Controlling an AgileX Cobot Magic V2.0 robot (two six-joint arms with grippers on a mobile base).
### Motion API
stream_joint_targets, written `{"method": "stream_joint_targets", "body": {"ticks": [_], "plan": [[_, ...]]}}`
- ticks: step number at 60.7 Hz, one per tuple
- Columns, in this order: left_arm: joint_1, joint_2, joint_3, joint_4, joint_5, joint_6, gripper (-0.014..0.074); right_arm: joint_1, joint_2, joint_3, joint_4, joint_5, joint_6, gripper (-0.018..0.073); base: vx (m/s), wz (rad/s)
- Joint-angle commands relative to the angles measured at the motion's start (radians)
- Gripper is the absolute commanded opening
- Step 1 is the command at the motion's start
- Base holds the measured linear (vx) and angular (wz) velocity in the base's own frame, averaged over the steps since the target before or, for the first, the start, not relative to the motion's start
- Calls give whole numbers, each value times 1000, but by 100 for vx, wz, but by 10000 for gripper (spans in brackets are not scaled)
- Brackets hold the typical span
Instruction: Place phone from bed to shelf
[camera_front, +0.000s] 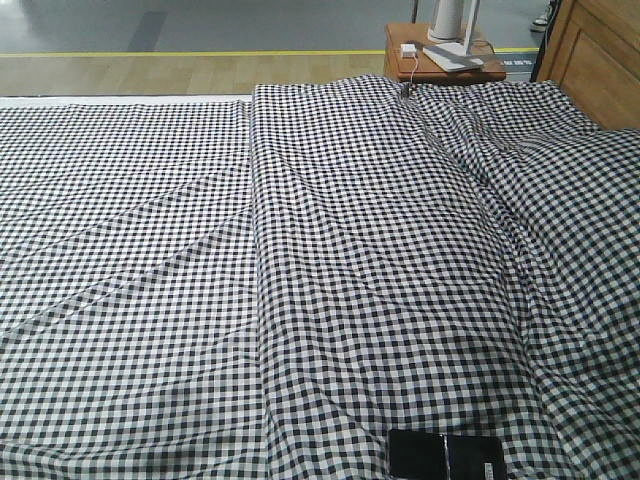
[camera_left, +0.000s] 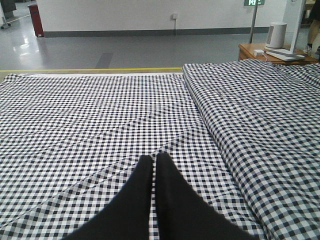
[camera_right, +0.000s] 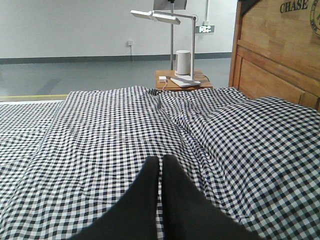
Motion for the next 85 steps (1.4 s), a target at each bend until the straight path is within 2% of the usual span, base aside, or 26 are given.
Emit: {"method": "stream_joint_targets", "body": {"ticks": [1, 85], "plan": [[-4, -6, 3, -9, -74, -4, 1, -6, -5, 7, -12, -76, -11, -4, 0, 0], [-4, -6, 3, -9, -74, -4, 1, -6, -5, 7, -12, -79, -11, -4, 0, 0]]}}
